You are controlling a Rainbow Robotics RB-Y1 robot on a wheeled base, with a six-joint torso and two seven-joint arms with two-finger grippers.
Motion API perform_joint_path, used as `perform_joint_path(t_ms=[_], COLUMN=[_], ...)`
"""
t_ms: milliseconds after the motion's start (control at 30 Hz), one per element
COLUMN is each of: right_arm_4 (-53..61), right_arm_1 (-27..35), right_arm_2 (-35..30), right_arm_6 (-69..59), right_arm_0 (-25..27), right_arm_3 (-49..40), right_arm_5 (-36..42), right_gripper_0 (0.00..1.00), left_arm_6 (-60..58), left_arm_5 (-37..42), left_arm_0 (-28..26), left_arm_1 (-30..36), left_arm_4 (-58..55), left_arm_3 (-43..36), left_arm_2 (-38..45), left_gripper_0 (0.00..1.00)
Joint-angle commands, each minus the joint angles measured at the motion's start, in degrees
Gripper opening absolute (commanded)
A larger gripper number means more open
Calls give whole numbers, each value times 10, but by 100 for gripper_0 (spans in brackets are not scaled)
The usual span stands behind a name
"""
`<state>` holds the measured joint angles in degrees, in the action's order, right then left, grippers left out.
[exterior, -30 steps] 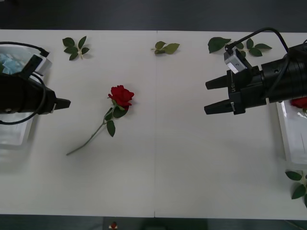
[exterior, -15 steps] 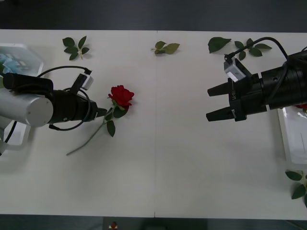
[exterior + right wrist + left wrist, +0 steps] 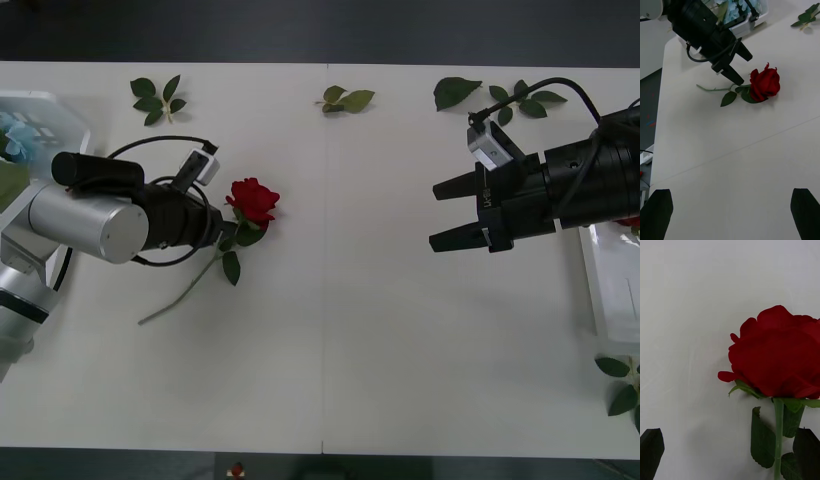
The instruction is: Put the red flowers into the right box and the blue flowers into the left box
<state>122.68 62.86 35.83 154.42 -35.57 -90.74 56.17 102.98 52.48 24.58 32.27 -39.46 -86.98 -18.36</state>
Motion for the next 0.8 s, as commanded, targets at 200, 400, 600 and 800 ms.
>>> perform_joint_path(t_ms=[200, 400, 600, 800], right_arm_4=[2, 2, 2, 2], right_arm_1=[20, 21, 21, 21], right_arm_2=[-1, 7, 16, 19], right_arm_6=[6, 6, 6, 6], right_arm_0=[7, 6, 6, 6], right_arm_3=[-15, -15, -15, -15], right_arm_5=[-1, -5, -14, -14], right_gripper_0=[91, 92, 92, 92], left_arm_6=[18, 21, 21, 13], left_arm_5=[-5, -5, -13, -19], left_arm_0=[13, 13, 13, 14], left_arm_1=[-9, -12, -12, -12], left_arm_4=[13, 15, 10, -3], left_arm_3=[20, 29, 29, 7], left_arm_2=[-25, -25, -25, -15], left_gripper_0=[100, 42, 0, 0])
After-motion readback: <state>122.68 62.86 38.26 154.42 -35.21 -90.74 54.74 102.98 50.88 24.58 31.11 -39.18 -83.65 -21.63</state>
